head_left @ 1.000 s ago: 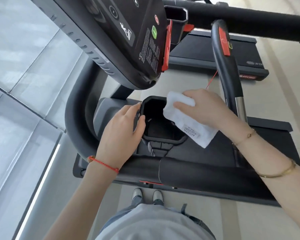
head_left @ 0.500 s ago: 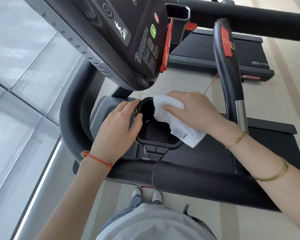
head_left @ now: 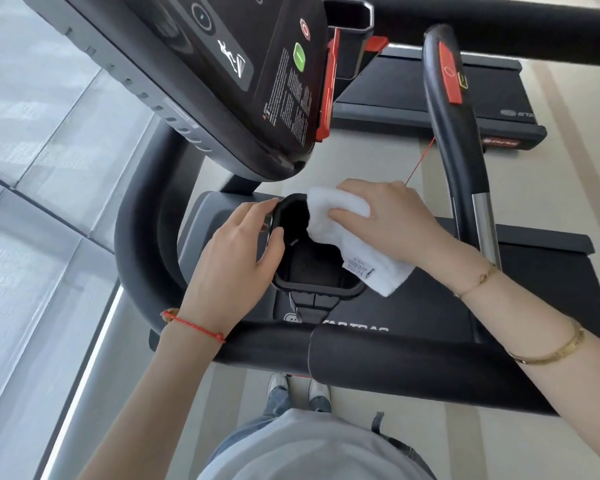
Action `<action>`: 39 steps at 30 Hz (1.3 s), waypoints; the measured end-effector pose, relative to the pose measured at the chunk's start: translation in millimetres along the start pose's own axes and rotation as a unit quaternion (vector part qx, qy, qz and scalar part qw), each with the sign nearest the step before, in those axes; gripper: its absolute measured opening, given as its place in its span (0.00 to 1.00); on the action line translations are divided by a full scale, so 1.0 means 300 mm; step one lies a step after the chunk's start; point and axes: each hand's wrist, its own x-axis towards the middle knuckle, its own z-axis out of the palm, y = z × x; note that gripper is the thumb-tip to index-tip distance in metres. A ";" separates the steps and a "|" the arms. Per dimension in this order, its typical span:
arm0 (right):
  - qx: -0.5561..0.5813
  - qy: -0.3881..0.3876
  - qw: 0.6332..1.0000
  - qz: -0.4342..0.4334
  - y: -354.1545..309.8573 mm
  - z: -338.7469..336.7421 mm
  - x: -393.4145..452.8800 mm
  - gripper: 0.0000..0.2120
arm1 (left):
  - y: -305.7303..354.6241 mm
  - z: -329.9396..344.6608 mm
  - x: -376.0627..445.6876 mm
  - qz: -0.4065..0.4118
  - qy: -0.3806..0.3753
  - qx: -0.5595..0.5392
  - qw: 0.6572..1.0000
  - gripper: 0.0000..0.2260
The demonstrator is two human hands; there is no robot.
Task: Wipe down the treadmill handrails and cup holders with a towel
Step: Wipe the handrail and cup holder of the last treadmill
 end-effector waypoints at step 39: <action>0.151 0.052 0.954 0.253 -0.083 0.066 -0.186 0.16 | -0.015 0.008 0.004 0.040 -0.039 -0.022 0.998 0.22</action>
